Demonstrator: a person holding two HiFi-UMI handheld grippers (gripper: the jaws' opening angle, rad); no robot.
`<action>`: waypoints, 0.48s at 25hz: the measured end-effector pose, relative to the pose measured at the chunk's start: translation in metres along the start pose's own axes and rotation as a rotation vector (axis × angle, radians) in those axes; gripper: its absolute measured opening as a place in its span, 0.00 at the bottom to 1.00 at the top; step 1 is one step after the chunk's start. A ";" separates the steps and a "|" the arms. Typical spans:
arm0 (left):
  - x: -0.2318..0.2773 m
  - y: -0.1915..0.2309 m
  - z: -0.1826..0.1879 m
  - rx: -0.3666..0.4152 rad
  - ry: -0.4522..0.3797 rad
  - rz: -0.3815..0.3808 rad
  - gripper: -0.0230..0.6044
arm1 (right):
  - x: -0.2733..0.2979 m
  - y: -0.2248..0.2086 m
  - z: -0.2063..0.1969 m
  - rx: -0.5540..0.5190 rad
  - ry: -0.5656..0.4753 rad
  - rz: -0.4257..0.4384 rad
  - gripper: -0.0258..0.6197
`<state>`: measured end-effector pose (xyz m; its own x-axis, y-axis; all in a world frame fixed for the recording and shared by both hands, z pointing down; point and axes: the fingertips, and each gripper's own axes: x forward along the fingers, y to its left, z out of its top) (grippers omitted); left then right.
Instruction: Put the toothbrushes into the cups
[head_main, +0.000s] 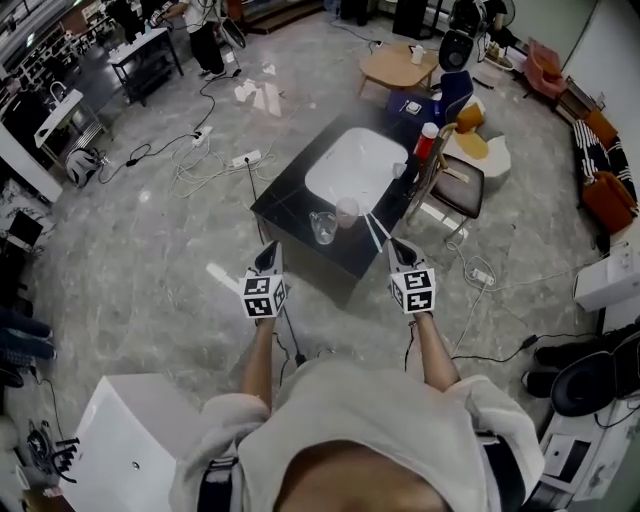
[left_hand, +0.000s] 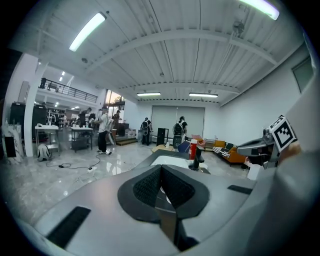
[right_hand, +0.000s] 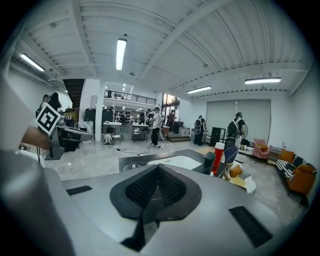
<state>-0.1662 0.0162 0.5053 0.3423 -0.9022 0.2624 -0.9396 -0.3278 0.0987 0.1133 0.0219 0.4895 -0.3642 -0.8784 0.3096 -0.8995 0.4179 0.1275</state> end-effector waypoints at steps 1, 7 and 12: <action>0.007 0.005 0.002 0.001 0.000 -0.006 0.08 | 0.007 -0.001 0.002 0.000 0.001 -0.004 0.06; 0.037 0.021 0.011 0.006 0.020 -0.047 0.08 | 0.029 -0.002 0.011 0.002 0.022 -0.030 0.06; 0.054 0.022 0.005 0.004 0.039 -0.066 0.08 | 0.041 -0.007 0.004 0.011 0.041 -0.036 0.06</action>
<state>-0.1685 -0.0415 0.5166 0.4031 -0.8669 0.2930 -0.9150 -0.3871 0.1135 0.1032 -0.0180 0.4975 -0.3215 -0.8826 0.3430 -0.9147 0.3832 0.1287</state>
